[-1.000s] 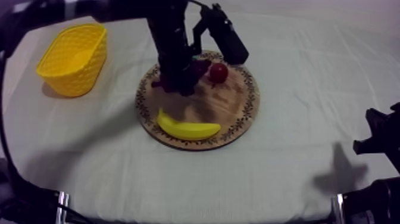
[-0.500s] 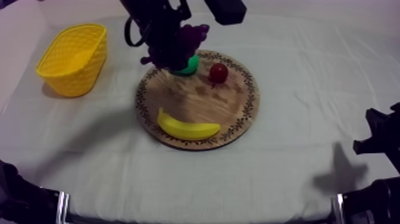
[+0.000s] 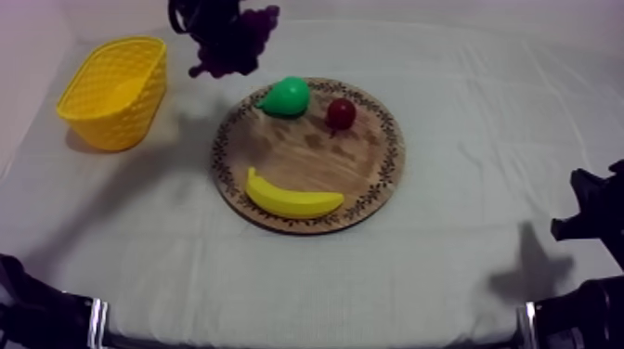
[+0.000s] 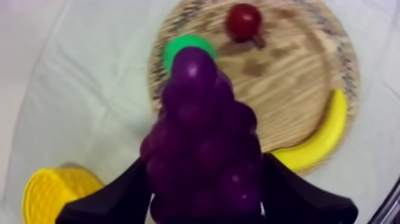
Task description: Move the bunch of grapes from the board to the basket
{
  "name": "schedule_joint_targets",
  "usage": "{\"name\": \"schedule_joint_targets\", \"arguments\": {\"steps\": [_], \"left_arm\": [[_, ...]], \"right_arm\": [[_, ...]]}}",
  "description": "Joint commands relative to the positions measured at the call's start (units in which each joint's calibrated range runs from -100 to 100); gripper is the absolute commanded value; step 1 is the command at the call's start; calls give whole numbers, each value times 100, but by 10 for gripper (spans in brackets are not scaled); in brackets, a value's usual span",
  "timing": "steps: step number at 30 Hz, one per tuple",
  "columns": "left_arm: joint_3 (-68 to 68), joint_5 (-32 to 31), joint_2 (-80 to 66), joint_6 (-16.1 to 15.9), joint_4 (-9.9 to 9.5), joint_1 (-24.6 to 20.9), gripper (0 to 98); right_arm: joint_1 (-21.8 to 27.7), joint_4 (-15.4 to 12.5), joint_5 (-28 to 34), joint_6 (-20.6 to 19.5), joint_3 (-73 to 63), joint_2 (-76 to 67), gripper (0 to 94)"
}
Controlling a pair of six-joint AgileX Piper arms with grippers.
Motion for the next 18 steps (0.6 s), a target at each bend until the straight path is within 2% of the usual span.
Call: {"name": "schedule_joint_targets", "arguments": {"steps": [1, 10, 18], "left_arm": [[-19, -1, -16, 8, 25, -308, 487], [101, 16, -28, 96, 162, -1382, 484], [210, 16, -42, 84, 177, -2176, 487]], "right_arm": [[-2, 0, 0, -1, -4, 0, 3], [-2, 0, 0, -1, -4, 0, 3], [-2, 0, 0, -1, -4, 0, 3]]}}
